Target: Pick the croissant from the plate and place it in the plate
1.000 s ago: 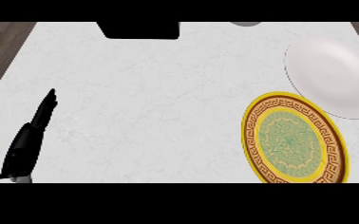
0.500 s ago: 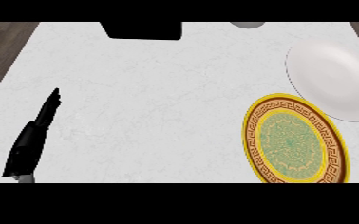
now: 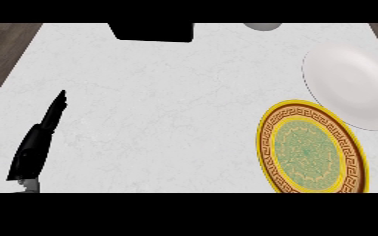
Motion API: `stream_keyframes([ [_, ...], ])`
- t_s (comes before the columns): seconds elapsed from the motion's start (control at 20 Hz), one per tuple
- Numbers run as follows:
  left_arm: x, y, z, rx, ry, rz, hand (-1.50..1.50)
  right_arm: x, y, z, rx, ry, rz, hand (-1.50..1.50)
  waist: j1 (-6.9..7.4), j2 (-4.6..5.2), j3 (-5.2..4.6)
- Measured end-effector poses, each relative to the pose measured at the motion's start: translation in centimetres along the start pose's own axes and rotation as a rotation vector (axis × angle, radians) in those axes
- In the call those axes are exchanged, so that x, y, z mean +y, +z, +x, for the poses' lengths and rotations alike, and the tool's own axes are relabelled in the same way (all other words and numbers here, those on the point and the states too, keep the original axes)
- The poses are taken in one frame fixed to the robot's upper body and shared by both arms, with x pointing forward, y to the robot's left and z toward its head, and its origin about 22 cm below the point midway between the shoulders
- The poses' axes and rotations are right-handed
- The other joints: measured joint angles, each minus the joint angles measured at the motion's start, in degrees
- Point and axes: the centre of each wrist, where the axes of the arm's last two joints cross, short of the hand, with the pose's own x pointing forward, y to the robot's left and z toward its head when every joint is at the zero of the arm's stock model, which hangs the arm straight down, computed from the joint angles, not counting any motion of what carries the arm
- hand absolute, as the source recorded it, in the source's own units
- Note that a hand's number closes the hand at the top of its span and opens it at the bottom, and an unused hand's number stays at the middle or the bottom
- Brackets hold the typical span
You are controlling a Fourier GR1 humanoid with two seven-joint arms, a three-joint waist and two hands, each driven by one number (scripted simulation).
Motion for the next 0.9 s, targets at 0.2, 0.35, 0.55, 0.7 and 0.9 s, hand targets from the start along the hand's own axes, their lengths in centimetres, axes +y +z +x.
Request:
stream_keyframes([
  [0.2, -0.6, 0.1, -0.5, 0.007, -0.004, 0.006, 0.0, 2.8, -3.5, 1.2, -0.005, -0.049, 0.062, 1.5, -0.39, -0.17, -0.1],
  [0.35, -0.2, 0.1, -0.6, 0.008, -0.002, 0.015, 0.0, 5.0, -5.2, 1.7, 0.005, -0.071, 0.129, 1.5, -0.42, -0.17, -0.12],
  [0.55, -0.1, 0.2, -0.6, 0.008, 0.001, 0.012, 0.0, 8.2, -7.4, 2.6, 0.018, -0.071, 0.22, 1.5, -0.48, -0.17, -0.12],
  [0.7, -0.1, 0.5, -0.5, 0.007, 0.001, 0.018, 0.0, 10.8, -8.5, 3.3, 0.028, -0.068, 0.272, 1.5, -0.7, -0.23, -0.11],
  [0.9, -0.5, 0.9, -0.6, 0.011, -0.001, 0.021, 0.0, 15.0, -9.2, 3.8, 0.035, -0.082, 0.337, 1.5, -0.84, -0.23, -0.11],
])
